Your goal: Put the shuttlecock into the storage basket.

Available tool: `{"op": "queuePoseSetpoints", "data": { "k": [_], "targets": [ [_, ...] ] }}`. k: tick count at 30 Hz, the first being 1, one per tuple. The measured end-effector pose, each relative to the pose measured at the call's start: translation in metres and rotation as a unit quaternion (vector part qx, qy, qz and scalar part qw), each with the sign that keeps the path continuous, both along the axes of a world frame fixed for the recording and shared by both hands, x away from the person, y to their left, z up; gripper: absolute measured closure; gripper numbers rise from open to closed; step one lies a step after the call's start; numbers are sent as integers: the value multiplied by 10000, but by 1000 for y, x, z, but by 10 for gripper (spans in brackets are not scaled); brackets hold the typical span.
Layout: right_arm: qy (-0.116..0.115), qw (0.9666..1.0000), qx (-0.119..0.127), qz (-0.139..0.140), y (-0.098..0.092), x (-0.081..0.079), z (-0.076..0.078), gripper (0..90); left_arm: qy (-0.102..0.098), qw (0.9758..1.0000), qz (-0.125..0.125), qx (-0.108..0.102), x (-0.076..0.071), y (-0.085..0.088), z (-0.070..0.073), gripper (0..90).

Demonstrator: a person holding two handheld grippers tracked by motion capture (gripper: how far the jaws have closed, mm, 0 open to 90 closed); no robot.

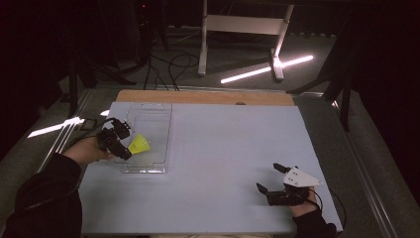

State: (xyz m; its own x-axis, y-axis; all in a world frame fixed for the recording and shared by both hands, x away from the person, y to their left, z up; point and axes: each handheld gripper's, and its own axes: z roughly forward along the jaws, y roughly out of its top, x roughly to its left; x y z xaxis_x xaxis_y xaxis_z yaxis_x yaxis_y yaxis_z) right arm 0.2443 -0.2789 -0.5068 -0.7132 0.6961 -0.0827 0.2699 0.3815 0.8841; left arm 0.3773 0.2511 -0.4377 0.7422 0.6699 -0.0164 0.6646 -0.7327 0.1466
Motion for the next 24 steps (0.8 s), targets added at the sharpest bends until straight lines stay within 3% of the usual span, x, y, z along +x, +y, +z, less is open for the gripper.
{"op": "queuePoseSetpoints", "data": {
  "k": [6, 11, 16, 20, 21, 22, 24],
  "targets": [
    [0, 10000, 3, -16, 0, 0, 0, 90, -107, 9998, 137, -10, 2, -4, 9, 385],
    [1, 10000, 6, -12, 0, 0, 0, 90, -244, 9992, 324, -35, 3, -5, 17, 313],
    [2, 10000, 11, -14, 0, 0, 1, 90, -326, 9988, 353, -117, 2, -5, 23, 257],
    [-16, 10000, 3, -12, 0, -1, 1, 90, -265, 9988, 316, -249, 0, -7, 26, 195],
    [-14, 10000, -1, -16, 0, -1, 1, 90, -265, 9988, 316, -249, 0, -7, 26, 141],
    [-5, 10000, 12, -19, 0, -1, 1, 90, -198, 9988, 279, -363, -1, -7, 27, 123],
    [-6, 10000, 9, -20, 0, -1, 1, 90, -236, 9986, 317, -360, -1, -7, 28, 120]
  ]
}}
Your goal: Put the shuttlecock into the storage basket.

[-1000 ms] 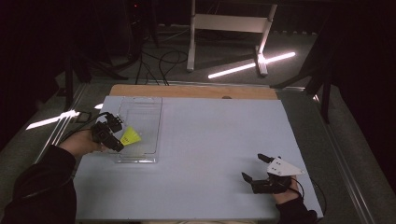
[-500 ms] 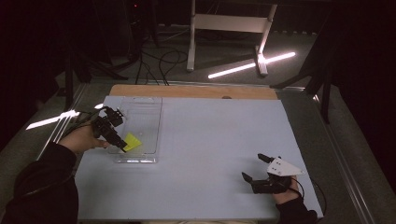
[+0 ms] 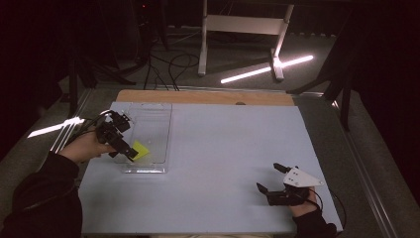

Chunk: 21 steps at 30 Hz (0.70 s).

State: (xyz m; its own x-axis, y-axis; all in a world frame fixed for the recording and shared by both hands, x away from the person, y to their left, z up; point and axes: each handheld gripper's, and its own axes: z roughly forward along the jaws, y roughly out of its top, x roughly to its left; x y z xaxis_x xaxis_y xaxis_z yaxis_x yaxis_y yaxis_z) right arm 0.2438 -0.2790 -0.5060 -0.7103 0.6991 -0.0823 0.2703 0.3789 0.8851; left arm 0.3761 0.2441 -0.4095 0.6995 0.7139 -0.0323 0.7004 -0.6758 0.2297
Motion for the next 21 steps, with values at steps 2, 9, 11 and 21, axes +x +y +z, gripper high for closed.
{"op": "queuePoseSetpoints", "data": {
  "k": [2, 9, 11, 21],
  "targets": [
    [-4, 10000, -2, -2, 0, 0, 0, 90, 55, 9999, -40, -109, -1, -1, 1, 38],
    [-8, 10000, -12, 0, 0, 0, 0, 90, -119, 9992, -130, -370, -4, -9, 11, 1],
    [-7, 10000, -1, -2, 0, 0, 0, 90, -163, 9985, -184, -482, -5, -12, 14, 1],
    [68, 9999, 102, -19, -2, 0, 0, 90, -513, 9944, -425, -818, -6, -34, 22, 1]
  ]
}}
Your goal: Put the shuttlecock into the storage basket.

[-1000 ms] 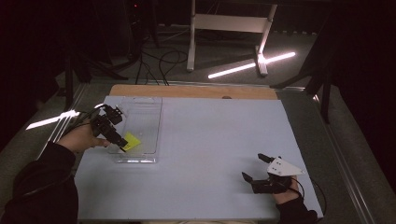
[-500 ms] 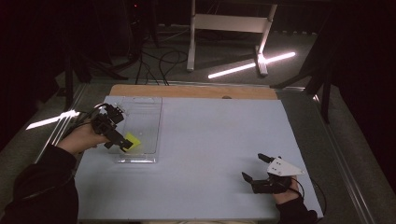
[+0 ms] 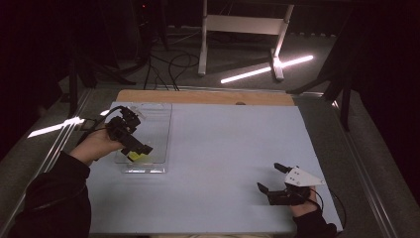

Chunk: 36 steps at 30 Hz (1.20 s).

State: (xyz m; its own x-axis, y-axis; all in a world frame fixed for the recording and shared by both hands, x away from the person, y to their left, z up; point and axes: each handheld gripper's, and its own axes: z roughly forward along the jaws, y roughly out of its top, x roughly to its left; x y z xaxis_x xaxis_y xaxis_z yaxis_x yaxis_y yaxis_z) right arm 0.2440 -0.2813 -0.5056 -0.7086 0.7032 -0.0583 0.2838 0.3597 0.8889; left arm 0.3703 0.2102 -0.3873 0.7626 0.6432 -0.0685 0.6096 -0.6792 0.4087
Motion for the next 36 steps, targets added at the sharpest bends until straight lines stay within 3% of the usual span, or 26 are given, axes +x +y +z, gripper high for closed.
{"op": "queuePoseSetpoints", "data": {
  "k": [5, 9, 13, 18, 20, 21, 23, 26, 36],
  "targets": [
    [-3, 10000, 1, 8, -1, 0, 0, 90, -124, 9998, -105, -111, 1, -13, 4, 1],
    [5, 10000, -26, -5, -1, 0, 0, 89, -146, 9992, -188, -316, 2, -23, 6, 1],
    [-33, 10000, -10, -16, -1, -1, 1, 89, -314, 9974, -283, -576, 0, -36, 10, 2],
    [-34, 10000, -2, -20, -2, -1, 2, 89, -434, 9952, -521, -704, -4, -52, 13, 2],
    [-43, 10000, -9, -19, -2, -1, 2, 89, -505, 9928, -663, -865, -6, -57, 14, 2],
    [-43, 10000, -9, -19, -2, -1, 2, 89, -505, 9928, -663, -865, -6, -57, 14, 2],
    [-44, 10000, -6, -12, -2, -1, 2, 89, -610, 9889, -892, -1019, -9, -65, 15, 2],
    [-39, 10000, -5, -10, -1, -1, 2, 89, -712, 9854, -1105, -1077, -15, -77, 13, 2],
    [-42, 10000, -5, 5, -1, -1, 2, 89, -672, 9790, -1415, -1307, -29, -106, 3, 2]
  ]
}}
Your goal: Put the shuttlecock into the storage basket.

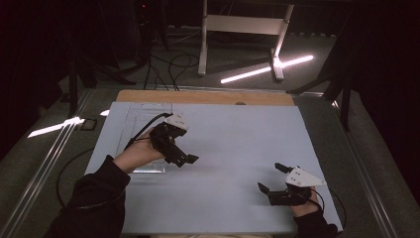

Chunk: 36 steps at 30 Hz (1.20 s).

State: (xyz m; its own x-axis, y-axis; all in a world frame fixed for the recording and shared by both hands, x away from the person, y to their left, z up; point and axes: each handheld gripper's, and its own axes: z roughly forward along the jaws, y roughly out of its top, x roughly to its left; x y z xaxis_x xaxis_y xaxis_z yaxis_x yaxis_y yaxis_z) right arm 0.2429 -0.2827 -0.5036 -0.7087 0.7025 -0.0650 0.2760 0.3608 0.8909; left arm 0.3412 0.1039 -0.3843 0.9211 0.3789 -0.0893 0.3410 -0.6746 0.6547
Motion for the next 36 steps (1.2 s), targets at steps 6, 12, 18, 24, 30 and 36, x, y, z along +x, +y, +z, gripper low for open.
{"op": "queuePoseSetpoints", "data": {
  "k": [6, 12, 18, 24, 30, 36],
  "targets": [
    [7, 10000, -3, 14, -1, 0, 0, 89, -58, 9998, -166, -50, -14, -11, -8, 1],
    [-2, 10000, -16, 27, 0, 0, 0, 90, -12, 9998, -187, -116, -24, -14, -21, 1],
    [3, 10000, -26, 29, 0, 0, 0, 90, 58, 9995, -285, -145, -37, -12, -37, 2],
    [9, 10000, -15, 18, 0, -1, 0, 90, 80, 9993, -312, -191, -50, -7, -53, 1],
    [1, 10000, -25, 23, 0, -1, 1, 90, 110, 9993, -297, -184, -60, 3, -63, 1],
    [-10, 10000, -33, 28, 0, -1, 1, 90, 197, 9994, -185, -230, -70, 15, -74, 1]
  ]
}}
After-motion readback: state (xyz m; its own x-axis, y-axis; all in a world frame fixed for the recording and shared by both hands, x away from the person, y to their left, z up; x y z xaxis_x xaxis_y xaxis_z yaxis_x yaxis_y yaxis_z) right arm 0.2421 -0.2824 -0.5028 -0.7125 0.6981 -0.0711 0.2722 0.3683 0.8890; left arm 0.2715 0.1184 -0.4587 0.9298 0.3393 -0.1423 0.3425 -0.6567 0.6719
